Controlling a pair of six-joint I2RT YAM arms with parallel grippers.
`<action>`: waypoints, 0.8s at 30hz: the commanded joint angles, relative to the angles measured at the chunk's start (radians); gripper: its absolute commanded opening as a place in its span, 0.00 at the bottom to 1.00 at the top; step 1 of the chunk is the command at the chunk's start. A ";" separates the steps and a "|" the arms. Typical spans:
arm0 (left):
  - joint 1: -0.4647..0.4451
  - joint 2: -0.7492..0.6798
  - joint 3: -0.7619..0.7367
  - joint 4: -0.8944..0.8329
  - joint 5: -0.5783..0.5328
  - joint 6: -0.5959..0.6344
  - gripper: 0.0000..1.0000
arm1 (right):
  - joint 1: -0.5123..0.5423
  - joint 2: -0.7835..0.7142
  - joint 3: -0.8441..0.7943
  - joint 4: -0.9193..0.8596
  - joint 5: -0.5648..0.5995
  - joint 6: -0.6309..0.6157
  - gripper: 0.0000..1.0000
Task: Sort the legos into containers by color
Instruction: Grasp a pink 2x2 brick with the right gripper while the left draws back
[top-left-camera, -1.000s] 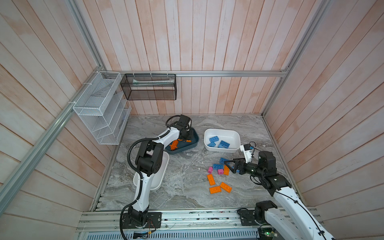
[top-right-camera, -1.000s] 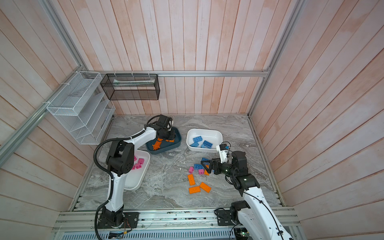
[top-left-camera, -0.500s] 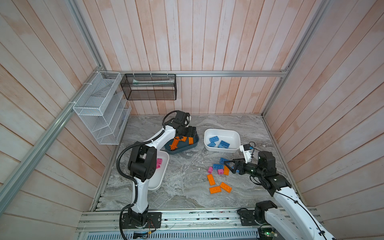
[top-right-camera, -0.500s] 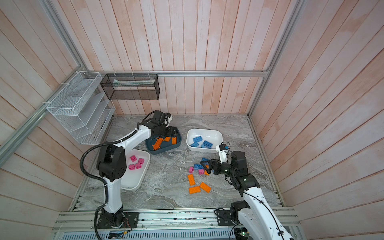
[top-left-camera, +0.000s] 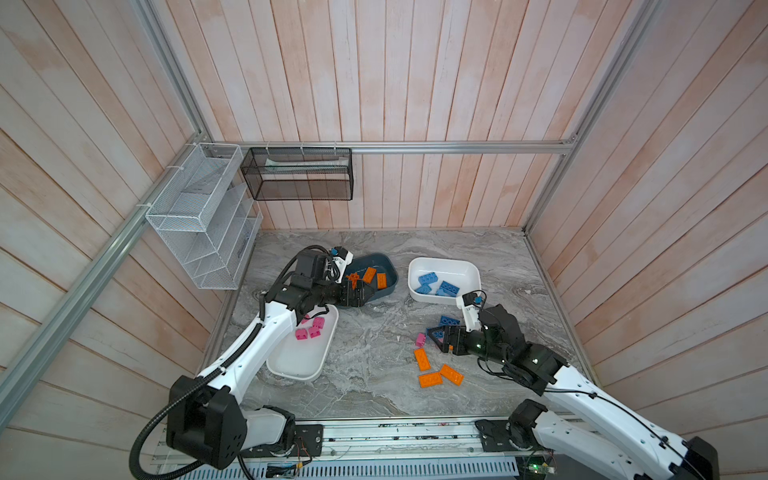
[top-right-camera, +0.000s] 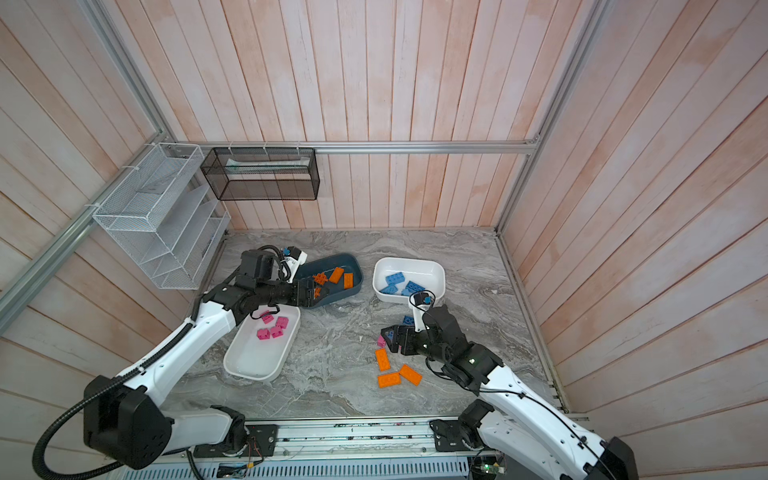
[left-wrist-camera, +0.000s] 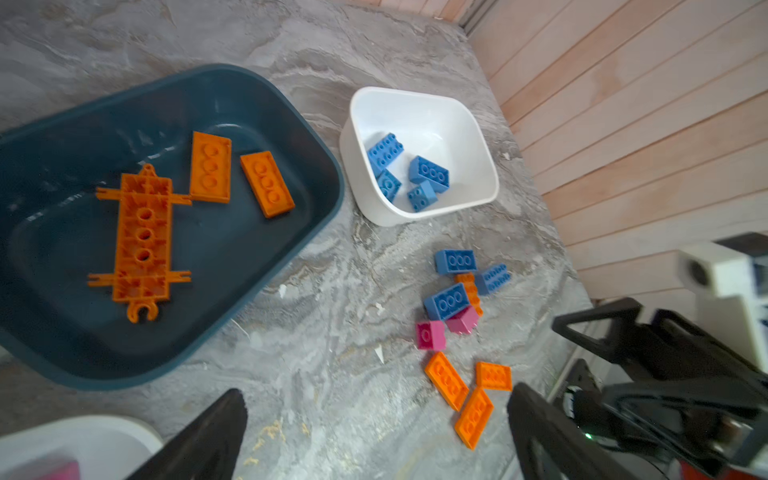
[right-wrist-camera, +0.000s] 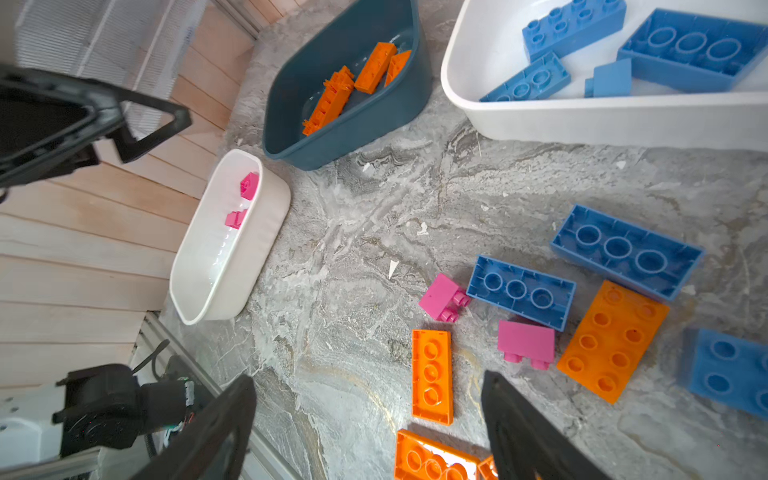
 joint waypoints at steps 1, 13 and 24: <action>0.033 -0.074 -0.065 0.039 0.153 -0.020 1.00 | 0.093 0.098 0.065 -0.072 0.239 0.173 0.83; 0.086 -0.153 -0.154 0.074 0.281 -0.066 1.00 | 0.187 0.467 0.163 -0.040 0.337 0.413 0.62; 0.092 -0.169 -0.179 0.104 0.278 -0.089 1.00 | 0.186 0.642 0.213 -0.019 0.377 0.444 0.50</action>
